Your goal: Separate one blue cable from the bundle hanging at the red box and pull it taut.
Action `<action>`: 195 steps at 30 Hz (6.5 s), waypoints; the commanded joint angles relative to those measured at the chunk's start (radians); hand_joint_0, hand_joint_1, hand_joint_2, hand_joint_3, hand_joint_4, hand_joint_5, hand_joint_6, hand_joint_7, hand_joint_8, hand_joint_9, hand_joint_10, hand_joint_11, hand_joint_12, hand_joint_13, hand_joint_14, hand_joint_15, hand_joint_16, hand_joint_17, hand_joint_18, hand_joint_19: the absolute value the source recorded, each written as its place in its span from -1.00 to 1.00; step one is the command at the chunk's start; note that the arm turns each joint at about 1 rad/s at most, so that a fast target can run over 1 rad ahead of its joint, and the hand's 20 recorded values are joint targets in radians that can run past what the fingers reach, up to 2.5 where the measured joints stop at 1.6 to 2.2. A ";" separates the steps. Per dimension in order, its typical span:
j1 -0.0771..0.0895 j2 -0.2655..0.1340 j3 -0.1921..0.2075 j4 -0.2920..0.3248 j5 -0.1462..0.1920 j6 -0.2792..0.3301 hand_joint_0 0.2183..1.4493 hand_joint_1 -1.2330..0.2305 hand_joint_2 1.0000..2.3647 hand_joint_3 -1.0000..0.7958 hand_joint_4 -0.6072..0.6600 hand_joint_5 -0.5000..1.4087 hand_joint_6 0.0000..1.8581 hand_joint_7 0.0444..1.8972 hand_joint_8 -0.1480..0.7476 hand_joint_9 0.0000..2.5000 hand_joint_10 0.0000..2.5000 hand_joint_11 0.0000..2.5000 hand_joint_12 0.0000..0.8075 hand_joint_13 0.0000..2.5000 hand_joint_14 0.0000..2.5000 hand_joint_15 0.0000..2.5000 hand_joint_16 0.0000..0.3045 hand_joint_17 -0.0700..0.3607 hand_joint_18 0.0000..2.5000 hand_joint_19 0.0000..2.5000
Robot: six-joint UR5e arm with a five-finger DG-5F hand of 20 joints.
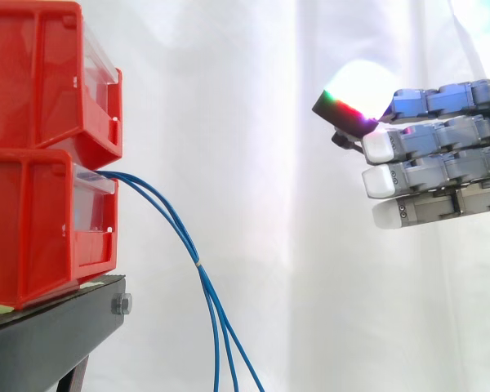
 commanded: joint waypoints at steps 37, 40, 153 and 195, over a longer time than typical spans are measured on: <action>0.064 -0.075 0.007 0.011 0.177 -0.089 -0.49 -0.39 -1.00 -0.44 0.38 -0.71 -0.46 -0.20 0.08 -0.61 -0.99 -0.62 -0.06 -0.60 -0.99 -0.78 -0.74 -0.26 -0.79 -0.92; 0.064 -0.089 0.016 0.019 0.179 -0.090 -0.50 -0.40 -1.00 -0.44 0.38 -0.71 -0.46 -0.20 0.08 -0.61 -0.99 -0.63 -0.08 -0.69 -0.99 -0.84 -0.74 -0.26 -0.88 -0.98; 0.021 -0.415 0.320 0.089 -0.039 -0.086 -0.40 -0.31 -1.00 -0.41 0.51 -0.64 -0.46 -0.08 0.12 -0.49 -0.99 -0.72 -0.18 -0.48 -0.99 -0.80 -0.79 -0.34 -0.70 -0.91; -0.025 -0.420 0.320 0.099 -0.084 -0.080 -0.40 -0.30 -1.00 -0.41 0.51 -0.64 -0.46 -0.07 0.11 -0.48 -0.99 -0.72 -0.15 -0.44 -0.99 -0.76 -0.79 -0.33 -0.69 -0.88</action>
